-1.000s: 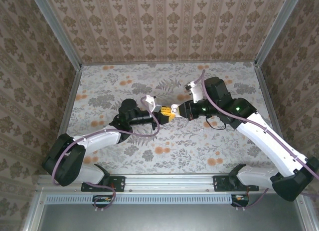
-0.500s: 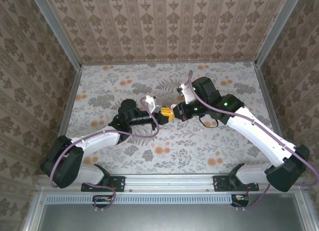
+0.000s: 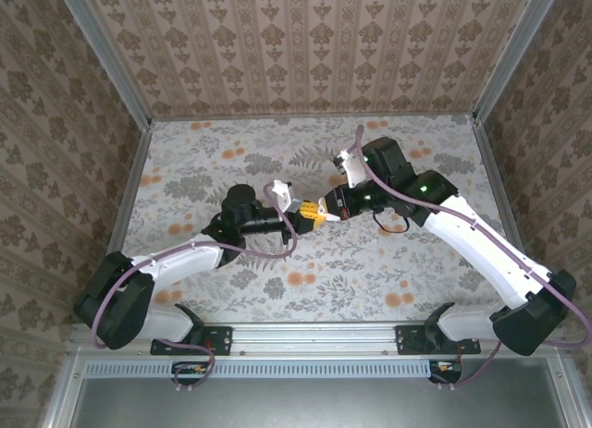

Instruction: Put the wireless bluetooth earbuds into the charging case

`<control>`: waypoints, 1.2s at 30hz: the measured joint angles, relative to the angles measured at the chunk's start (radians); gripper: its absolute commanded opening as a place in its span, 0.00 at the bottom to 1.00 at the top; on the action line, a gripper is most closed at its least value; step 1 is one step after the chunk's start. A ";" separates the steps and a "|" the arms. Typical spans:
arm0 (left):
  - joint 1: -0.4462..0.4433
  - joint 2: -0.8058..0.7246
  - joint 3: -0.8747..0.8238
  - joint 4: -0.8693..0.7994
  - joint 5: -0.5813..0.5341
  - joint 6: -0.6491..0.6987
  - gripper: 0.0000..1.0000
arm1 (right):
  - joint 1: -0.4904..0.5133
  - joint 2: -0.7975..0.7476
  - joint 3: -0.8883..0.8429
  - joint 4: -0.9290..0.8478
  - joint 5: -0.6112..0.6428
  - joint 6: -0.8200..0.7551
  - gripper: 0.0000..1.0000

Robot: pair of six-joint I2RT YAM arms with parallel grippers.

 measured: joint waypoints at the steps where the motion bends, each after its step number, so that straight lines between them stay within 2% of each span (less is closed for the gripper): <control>1: 0.000 0.000 0.000 0.000 0.000 0.000 0.00 | -0.001 -0.005 0.003 0.000 0.000 -0.001 0.11; 6: 0.000 -0.002 0.000 -0.001 0.000 0.000 0.00 | -0.001 -0.017 0.006 -0.011 0.000 -0.024 0.21; 30: -0.012 -0.013 0.000 -0.055 0.002 0.007 0.00 | 0.002 0.038 0.006 -0.064 0.014 -0.116 0.22; 33: -0.013 -0.013 0.003 -0.054 0.003 0.008 0.00 | 0.003 0.038 0.006 -0.073 0.028 -0.122 0.32; 36: -0.013 -0.013 0.003 -0.054 0.003 0.011 0.00 | 0.004 0.038 0.006 -0.073 0.034 -0.127 0.35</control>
